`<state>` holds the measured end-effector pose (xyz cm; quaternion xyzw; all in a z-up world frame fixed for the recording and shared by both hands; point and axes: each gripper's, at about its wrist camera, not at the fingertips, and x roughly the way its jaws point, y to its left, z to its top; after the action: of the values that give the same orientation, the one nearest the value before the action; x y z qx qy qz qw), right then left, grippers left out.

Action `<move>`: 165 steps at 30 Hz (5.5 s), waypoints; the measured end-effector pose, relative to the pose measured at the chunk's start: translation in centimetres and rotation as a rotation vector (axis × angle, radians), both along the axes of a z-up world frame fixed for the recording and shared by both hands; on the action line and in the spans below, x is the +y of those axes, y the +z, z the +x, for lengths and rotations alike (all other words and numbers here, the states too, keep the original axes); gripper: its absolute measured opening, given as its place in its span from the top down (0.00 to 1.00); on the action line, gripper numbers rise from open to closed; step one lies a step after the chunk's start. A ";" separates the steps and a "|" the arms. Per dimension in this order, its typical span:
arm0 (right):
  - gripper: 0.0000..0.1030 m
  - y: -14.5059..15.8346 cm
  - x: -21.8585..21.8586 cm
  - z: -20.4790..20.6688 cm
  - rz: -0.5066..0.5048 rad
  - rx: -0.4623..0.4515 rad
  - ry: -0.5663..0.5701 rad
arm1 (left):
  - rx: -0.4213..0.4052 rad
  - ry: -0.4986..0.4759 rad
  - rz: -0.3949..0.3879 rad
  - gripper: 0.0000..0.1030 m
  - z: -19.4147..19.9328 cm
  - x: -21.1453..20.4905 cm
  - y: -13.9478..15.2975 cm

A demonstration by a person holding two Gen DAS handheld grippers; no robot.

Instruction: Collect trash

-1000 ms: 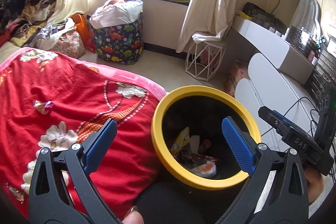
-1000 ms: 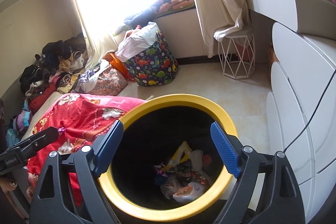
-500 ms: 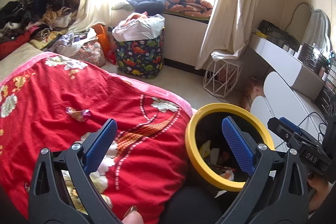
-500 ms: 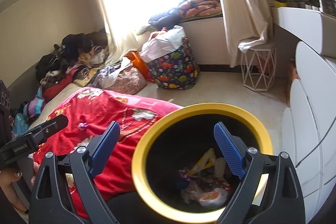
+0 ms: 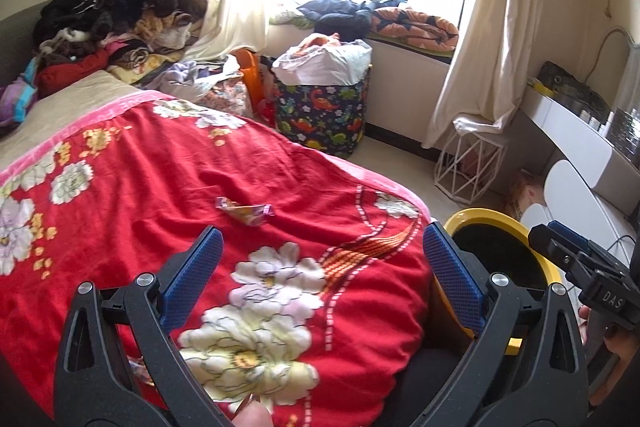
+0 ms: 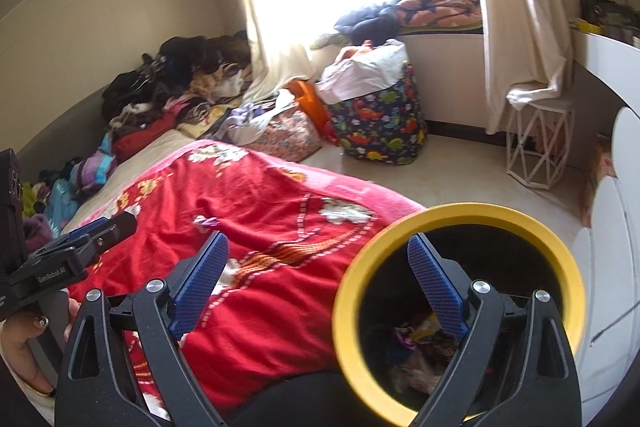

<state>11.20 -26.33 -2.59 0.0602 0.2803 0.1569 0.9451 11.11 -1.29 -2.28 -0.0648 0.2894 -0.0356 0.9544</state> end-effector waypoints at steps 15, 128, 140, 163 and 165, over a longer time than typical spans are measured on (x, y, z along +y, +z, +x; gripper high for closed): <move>0.14 -1.0 10.3 5.0 -0.020 0.036 0.203 | 0.075 0.205 -0.056 0.11 -3.3 10.0 -2.2; 0.58 -8.0 -12.2 0.0 -0.017 0.244 -0.238 | 0.160 -0.449 -0.165 0.88 7.0 -17.2 -4.2; 0.21 -6.2 -15.3 -3.2 0.018 0.160 -0.364 | 0.160 -0.465 -0.167 0.23 7.6 -18.4 -4.0; 0.06 -1.9 -9.6 -8.6 -0.078 -0.207 -0.358 | -0.062 -0.182 -0.030 0.11 -0.5 -8.4 -0.3; 0.06 -1.6 -9.0 -9.5 -0.088 -0.243 -0.364 | -0.087 -0.161 -0.018 0.11 -1.3 -7.6 0.0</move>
<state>1.73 -35.33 -4.16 0.0490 0.1555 -0.0223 0.9864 9.82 -8.86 -2.33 -0.0484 0.2517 -0.1178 0.9594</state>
